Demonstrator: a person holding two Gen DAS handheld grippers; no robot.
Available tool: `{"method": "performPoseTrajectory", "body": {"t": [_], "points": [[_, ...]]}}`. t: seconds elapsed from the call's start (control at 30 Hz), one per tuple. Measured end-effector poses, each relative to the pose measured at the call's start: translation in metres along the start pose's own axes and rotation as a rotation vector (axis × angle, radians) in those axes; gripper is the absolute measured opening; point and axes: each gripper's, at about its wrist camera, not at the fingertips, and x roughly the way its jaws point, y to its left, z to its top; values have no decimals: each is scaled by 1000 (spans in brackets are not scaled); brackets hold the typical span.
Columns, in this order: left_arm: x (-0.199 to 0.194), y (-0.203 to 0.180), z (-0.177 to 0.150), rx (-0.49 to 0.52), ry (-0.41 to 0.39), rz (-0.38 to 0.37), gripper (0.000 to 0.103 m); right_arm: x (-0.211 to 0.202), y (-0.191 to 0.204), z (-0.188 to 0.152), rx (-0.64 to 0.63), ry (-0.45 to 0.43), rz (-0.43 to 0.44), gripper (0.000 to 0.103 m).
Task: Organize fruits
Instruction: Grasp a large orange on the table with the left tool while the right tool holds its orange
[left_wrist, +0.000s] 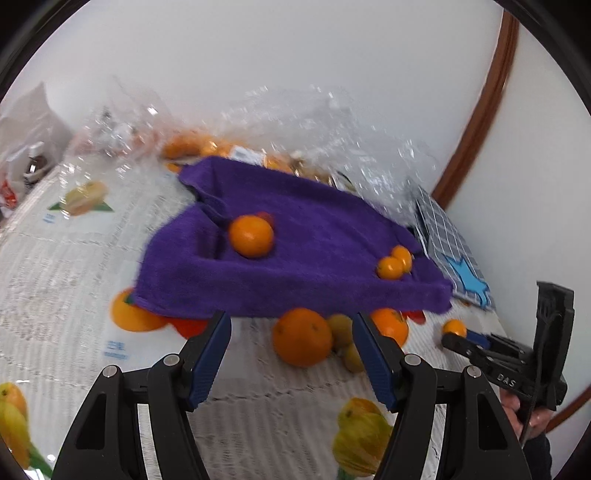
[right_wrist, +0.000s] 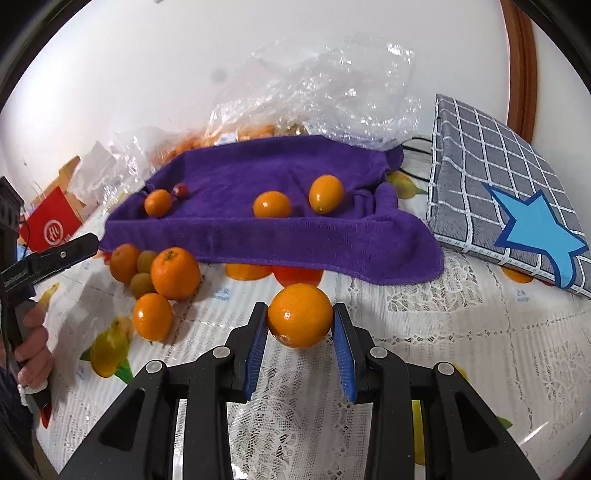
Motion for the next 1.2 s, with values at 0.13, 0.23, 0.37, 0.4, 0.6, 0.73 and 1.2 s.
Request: {"method": "performPoseTrajectory", "body": {"t": [0.13,0.23,0.37,0.4,0.6,0.73,1.2], "points": [[8,-6,0,14,31,-28,66,0,2,-1,-16,4,24,35],[21,-11,0,28,81,22,66,-1,-3,-1,7,-6,44,35],[29,-7,2,-5,111,-1,65,-2,-9,-2,39,-13,72,35],[31,-6,2,-10,126,-12,64,-2,-9,-2,41,-12,76,35],[35,-9,-2,8,141,-9,45,0,-5,-1,23,-5,84,35],[34,-4,-2,-11,135,-9,39,0,-5,-1,21,-3,86,35],[7,16,4,-113,-33,12,39,-4,-6,-2,33,-22,89,35]]}}
